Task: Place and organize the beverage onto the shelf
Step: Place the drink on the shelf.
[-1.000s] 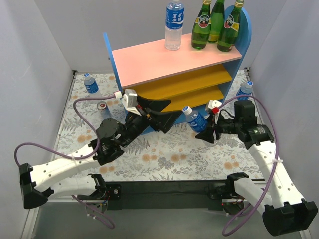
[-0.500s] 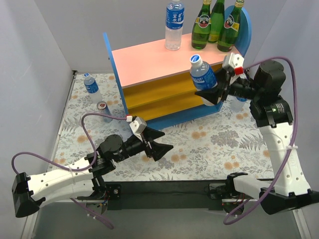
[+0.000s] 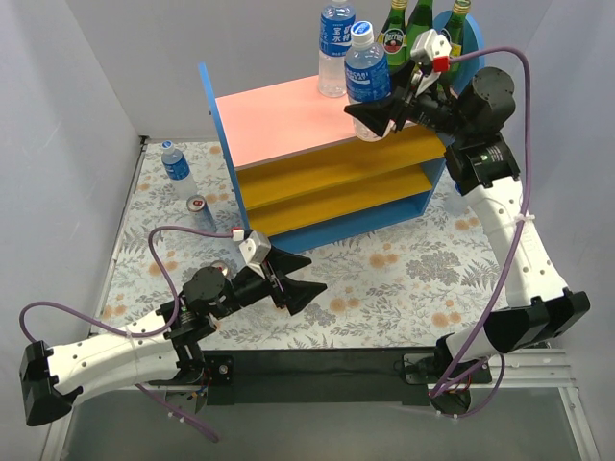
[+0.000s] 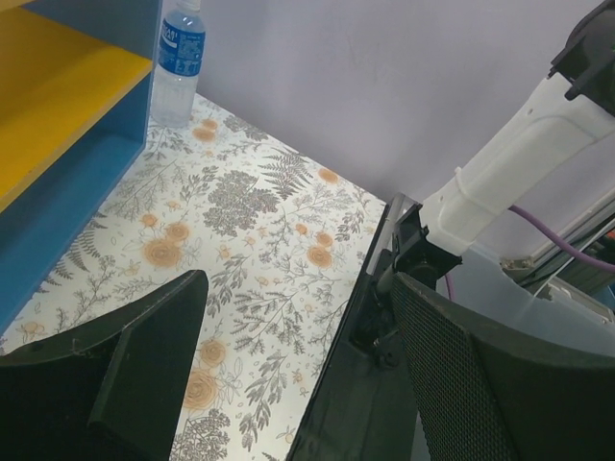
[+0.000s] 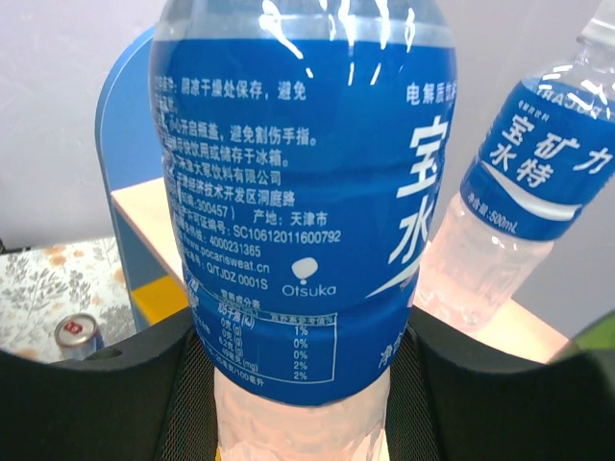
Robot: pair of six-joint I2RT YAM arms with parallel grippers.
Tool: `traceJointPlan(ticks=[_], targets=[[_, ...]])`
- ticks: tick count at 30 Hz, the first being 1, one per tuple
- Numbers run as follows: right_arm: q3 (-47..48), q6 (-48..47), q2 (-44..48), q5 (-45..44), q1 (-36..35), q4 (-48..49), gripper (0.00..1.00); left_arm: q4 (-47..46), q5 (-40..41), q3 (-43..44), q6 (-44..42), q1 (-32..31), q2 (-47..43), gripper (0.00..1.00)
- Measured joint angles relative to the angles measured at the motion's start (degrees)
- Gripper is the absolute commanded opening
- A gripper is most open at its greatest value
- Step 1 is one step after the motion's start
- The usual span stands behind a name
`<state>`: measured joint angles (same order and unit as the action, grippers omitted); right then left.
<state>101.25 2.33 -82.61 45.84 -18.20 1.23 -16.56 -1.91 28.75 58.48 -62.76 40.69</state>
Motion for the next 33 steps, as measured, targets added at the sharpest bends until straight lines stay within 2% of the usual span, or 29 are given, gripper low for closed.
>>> traceJointPlan(ticks=[12, 30, 33], targets=[[-0.2, 3.9, -6.1, -10.1, -2.7, 11.1, 0.01, -0.6, 0.0, -1.2, 0.5, 0.0, 0.0, 0.76], [-4.4, 7.3, -6.9, -21.4, -5.4, 15.7, 0.01, -1.9, 0.0, -2.1, 1.6, 0.0, -1.3, 0.76], [-4.6, 7.5, -7.3, -22.8, -5.8, 15.6, 0.07, -1.9, 0.1, -2.2, 1.8, 0.0, -1.5, 0.76]])
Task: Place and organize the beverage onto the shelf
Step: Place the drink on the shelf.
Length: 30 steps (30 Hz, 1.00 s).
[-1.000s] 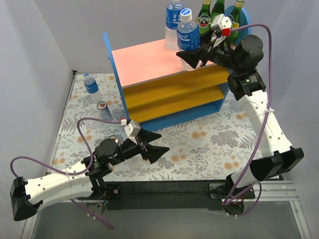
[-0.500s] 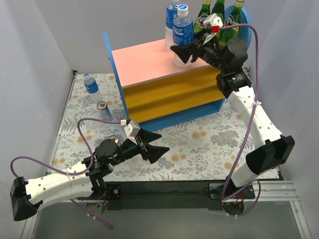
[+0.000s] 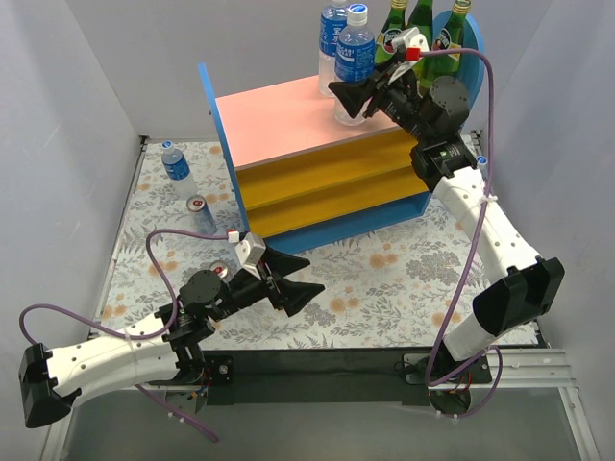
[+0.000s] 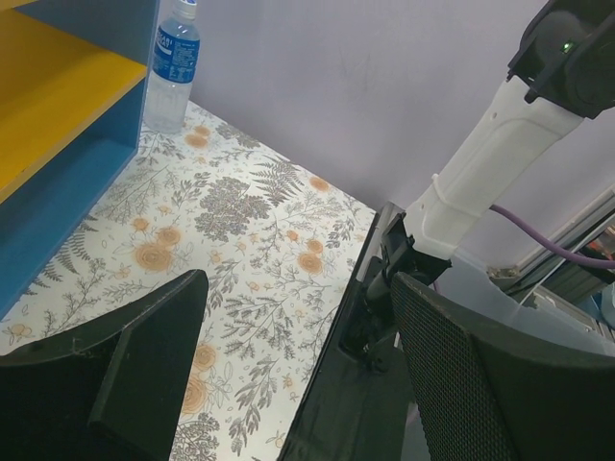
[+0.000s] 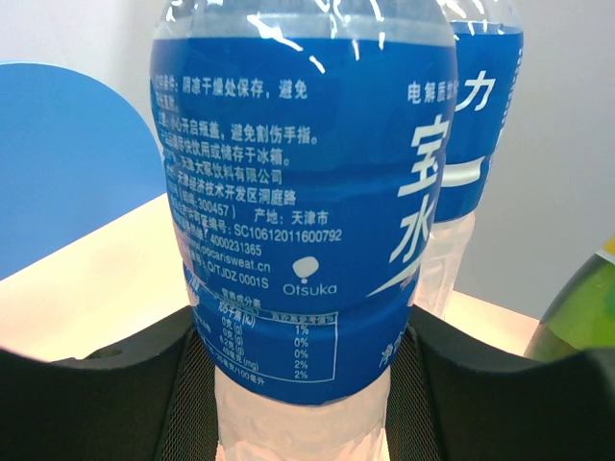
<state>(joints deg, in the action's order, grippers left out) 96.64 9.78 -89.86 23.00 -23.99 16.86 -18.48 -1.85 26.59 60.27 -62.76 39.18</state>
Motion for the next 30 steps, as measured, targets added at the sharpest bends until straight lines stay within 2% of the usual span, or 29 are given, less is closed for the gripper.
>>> traceJointPlan(ticks=[4, 7, 8, 10, 11, 17, 20, 30], targets=[[0.0, 0.0, -0.4, -1.6, -0.6, 0.0, 0.17, 0.0, 0.2, 0.0, 0.1, 0.0, -0.4, 0.76], [0.0, -0.1, -0.7, -2.4, -0.8, 0.1, 0.29, 0.0, 0.2, -0.2, 0.2, 0.0, -1.0, 0.76], [0.0, -0.1, -0.7, -2.6, -0.9, 0.1, 0.37, 0.0, 0.3, -0.4, 0.2, 0.0, -1.1, 0.76], [-0.2, -0.2, -0.7, -3.0, -0.9, 0.2, 0.43, 0.1, 0.4, -0.8, 0.2, 0.0, -1.5, 0.76], [-0.3, -0.4, -0.7, -3.2, -0.9, 0.5, 0.50, 0.1, 0.4, -0.9, 0.2, 0.0, -1.6, 0.76], [-0.9, -1.2, -0.7, -4.0, -0.9, 1.7, 0.71, 0.0, 0.4, -1.0, 0.2, 0.0, -2.4, 0.76], [-1.2, -1.7, -0.7, -4.6, -0.9, 3.5, 0.80, 0.0, 0.4, -1.0, 0.2, 0.0, -2.8, 0.76], [-1.2, -3.0, -0.2, -4.9, -0.9, 7.4, 0.98, 0.1, 0.4, -1.0, 0.2, 0.0, -3.0, 0.76]])
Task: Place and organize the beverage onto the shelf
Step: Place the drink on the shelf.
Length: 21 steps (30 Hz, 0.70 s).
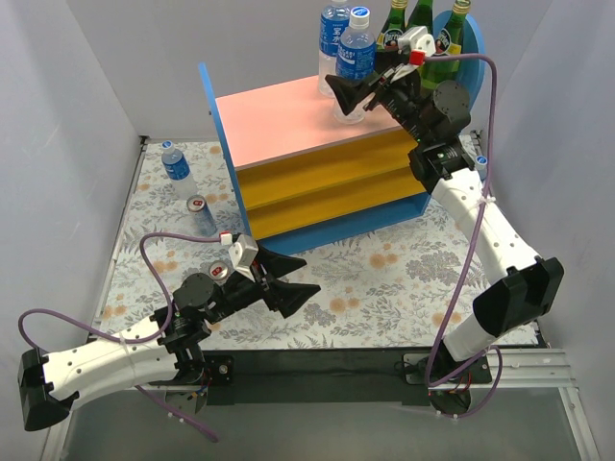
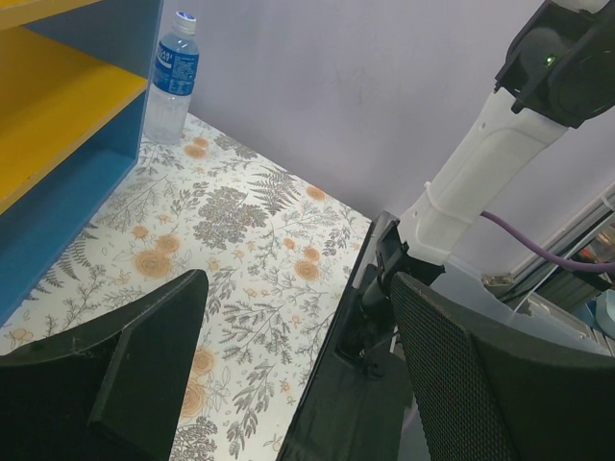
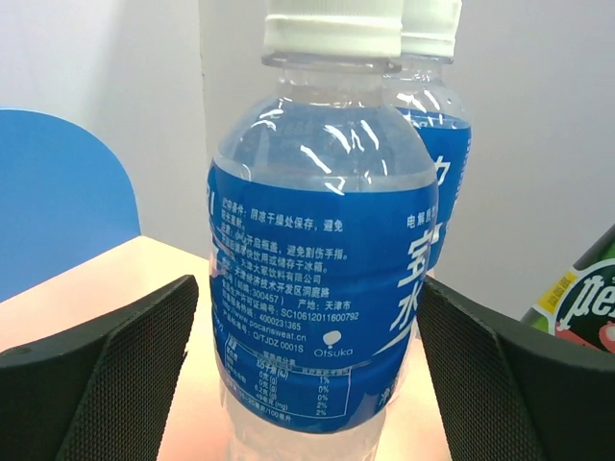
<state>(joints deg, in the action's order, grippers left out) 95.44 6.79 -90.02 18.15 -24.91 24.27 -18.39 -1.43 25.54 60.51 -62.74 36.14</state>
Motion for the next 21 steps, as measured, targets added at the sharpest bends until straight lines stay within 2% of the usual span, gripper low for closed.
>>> traceJointPlan(ticks=[10, 21], targets=[[0.0, -3.5, 3.1, 3.4, 0.3, -0.2, 0.98, 2.6, 0.0, 0.1, -0.2, 0.0, -0.8, 0.76], [-5.6, -4.6, 12.7, 8.7, 5.2, 0.2, 0.98, 10.1, 0.1, 4.9, -3.3, 0.0, -0.1, 0.76]])
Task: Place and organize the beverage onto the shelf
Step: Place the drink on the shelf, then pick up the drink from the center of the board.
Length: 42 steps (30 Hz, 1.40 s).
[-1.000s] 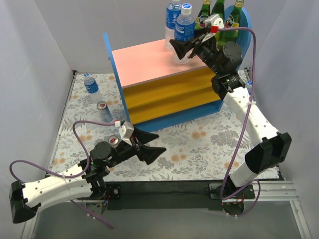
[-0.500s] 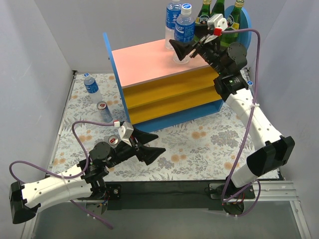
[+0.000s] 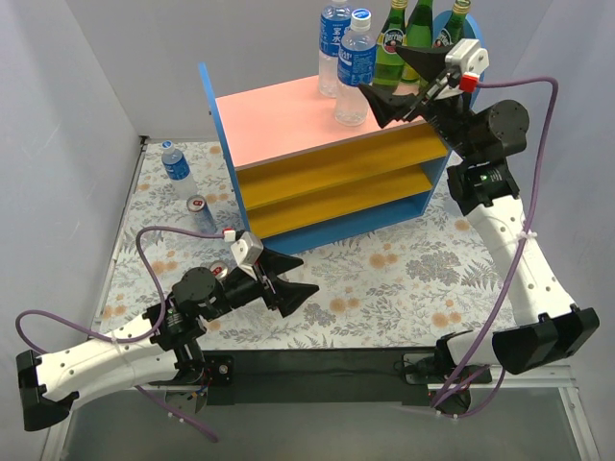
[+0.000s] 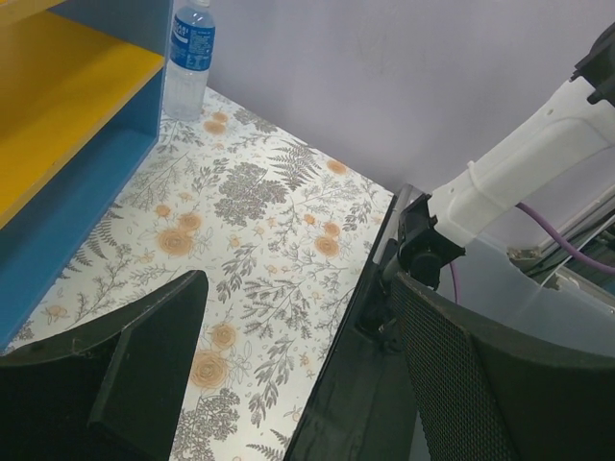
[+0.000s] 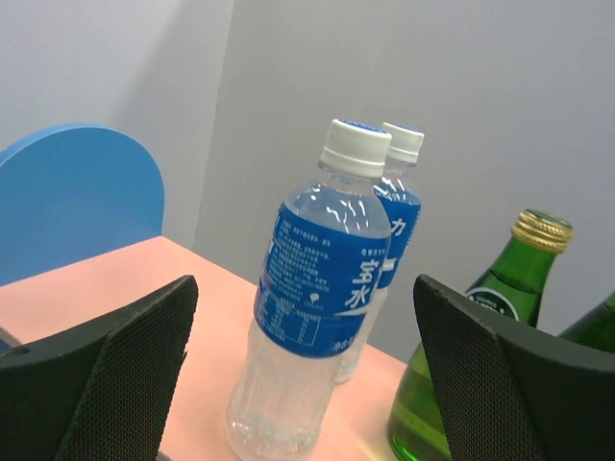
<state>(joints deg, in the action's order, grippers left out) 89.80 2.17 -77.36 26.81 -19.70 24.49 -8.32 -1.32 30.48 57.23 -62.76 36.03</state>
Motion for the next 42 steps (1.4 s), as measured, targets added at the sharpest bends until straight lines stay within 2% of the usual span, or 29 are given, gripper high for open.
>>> traceJointPlan(ticks=[10, 21, 26, 31, 33, 39, 42], targets=[[-8.0, 0.4, 7.3, 6.4, 7.3, -3.0, 0.98, 3.9, 0.0, 2.0, -0.7, 0.0, 1.1, 0.76], [-19.0, -9.2, 27.0, 12.9, 22.9, -23.4, 0.98, 7.9, 0.0, 2.3, -0.6, 0.0, 2.2, 0.77], [-22.9, -10.1, 30.4, 14.0, 33.1, -32.4, 0.98, 8.9, 0.0, 1.9, -0.3, 0.0, 2.2, 0.77], [-25.8, -10.1, 25.7, 15.4, 43.8, -40.8, 0.96, 9.7, 0.0, 0.6, 0.0, 0.0, 2.2, 0.77], [-25.5, -10.6, 21.4, 15.0, 46.0, -43.3, 0.91, 9.6, 0.0, -0.2, 0.1, 0.0, 2.2, 0.77], [-16.3, -13.7, 2.6, 11.2, 46.8, -51.6, 0.88, 9.2, 0.0, -2.3, 0.4, 0.0, 2.2, 0.77], [-11.1, -14.8, -3.8, 10.0, 46.7, -53.3, 0.89, 8.0, 0.0, -3.3, 0.8, 0.0, 2.2, 0.77]])
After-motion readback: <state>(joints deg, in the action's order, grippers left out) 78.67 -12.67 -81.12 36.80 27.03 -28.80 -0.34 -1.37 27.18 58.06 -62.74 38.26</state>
